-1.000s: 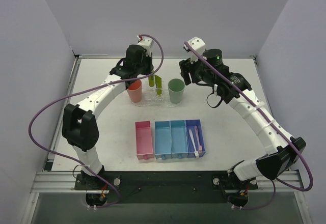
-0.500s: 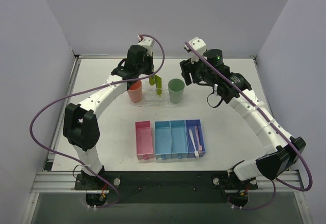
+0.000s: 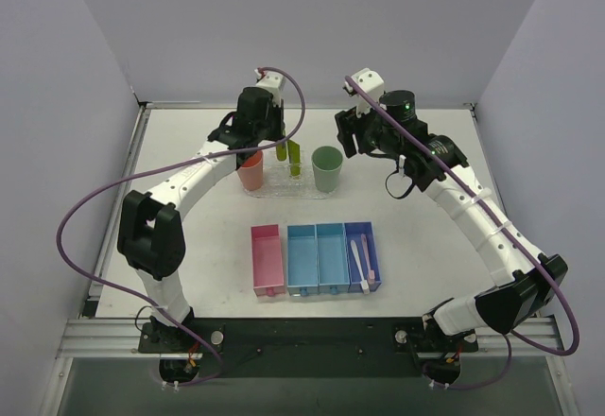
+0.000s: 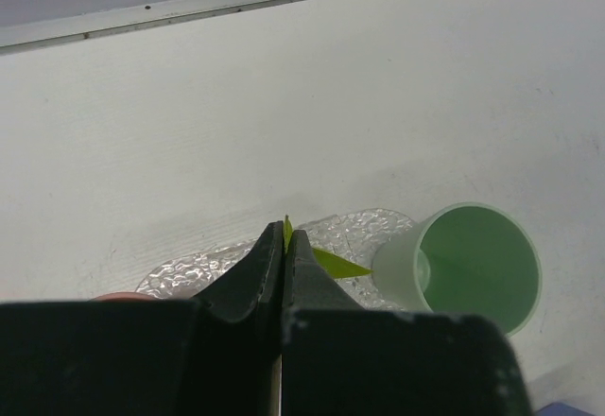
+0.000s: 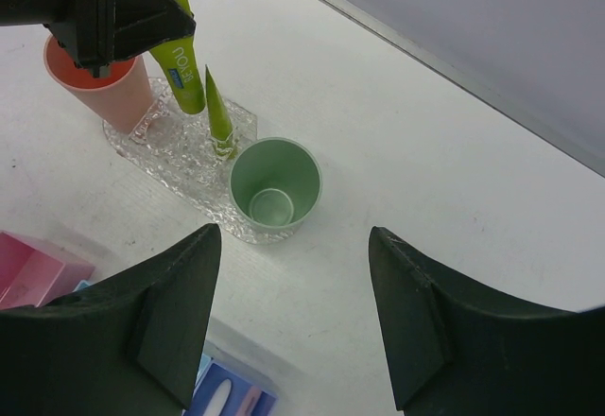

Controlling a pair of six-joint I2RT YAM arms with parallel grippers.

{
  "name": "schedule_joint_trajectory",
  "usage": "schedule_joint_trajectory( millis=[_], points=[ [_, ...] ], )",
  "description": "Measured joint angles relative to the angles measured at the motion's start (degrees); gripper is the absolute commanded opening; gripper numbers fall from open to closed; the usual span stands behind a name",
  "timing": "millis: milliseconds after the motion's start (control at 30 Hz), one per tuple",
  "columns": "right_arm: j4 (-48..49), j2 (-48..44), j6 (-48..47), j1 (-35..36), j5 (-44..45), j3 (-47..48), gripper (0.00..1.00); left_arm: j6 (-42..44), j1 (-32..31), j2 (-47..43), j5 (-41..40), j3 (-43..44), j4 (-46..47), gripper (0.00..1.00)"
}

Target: Prepare toiletry sets of a toothbrush and toothpaste on the tray

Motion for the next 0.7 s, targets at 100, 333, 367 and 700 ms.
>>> schedule_joint_trajectory(
  millis=[100, 333, 367, 700],
  points=[
    [0.02, 0.00, 0.00, -0.09, -0.24, 0.00, 0.59, -0.04, 0.00, 0.17, -0.04, -0.50, 0.00, 0.00],
    [0.00, 0.02, 0.02, -0.17, -0.81, 0.00, 0.59, -0.07, 0.00, 0.24, -0.44, -1.05, 0.48, 0.00],
    [0.02, 0.02, 0.02, -0.26, -0.92, 0.00, 0.59, -0.07, 0.00, 0.26, -0.46, -1.07, 0.63, 0.00],
    [0.02, 0.24, 0.20, -0.90, -1.57, 0.02, 0.59, -0.04, 0.00, 0.57, -0.66, -1.90, 1.70, 0.00]
  ],
)
